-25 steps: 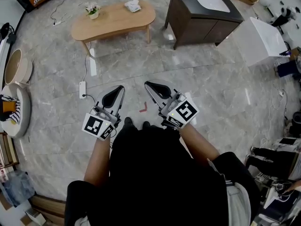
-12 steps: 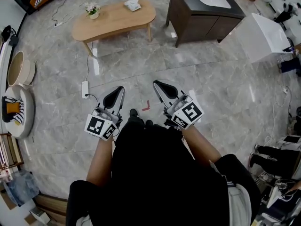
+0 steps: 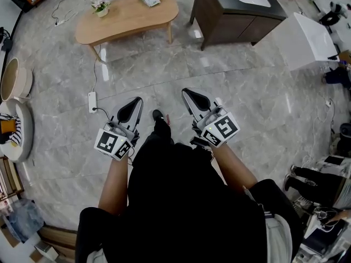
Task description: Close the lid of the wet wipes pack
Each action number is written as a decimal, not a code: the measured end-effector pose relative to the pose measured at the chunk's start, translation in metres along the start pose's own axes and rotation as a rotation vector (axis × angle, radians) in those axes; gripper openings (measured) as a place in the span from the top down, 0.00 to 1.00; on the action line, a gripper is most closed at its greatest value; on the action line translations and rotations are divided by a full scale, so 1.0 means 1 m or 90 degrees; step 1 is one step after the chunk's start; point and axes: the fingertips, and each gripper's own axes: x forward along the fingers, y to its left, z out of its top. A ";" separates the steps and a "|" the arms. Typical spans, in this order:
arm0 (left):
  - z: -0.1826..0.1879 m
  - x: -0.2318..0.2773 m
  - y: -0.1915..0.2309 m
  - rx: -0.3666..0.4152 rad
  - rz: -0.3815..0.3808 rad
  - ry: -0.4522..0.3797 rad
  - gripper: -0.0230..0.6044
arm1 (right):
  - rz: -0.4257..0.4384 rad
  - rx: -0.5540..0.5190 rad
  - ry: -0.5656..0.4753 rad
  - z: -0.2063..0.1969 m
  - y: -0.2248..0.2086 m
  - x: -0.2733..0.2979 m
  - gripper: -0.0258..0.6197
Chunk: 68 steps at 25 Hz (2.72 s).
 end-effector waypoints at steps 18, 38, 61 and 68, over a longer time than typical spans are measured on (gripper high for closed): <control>0.006 0.157 0.168 -0.095 -0.045 0.006 0.94 | -0.043 -0.026 0.083 0.011 -0.150 0.156 0.94; 0.056 0.364 0.264 -0.066 0.042 0.008 0.94 | 0.066 0.001 0.065 0.052 -0.369 0.278 0.94; 0.085 0.530 0.481 -0.120 0.097 -0.028 0.94 | 0.111 0.020 0.137 0.046 -0.552 0.475 0.94; 0.083 0.571 0.563 -0.156 0.076 -0.015 0.94 | 0.087 0.007 0.166 0.055 -0.595 0.552 0.94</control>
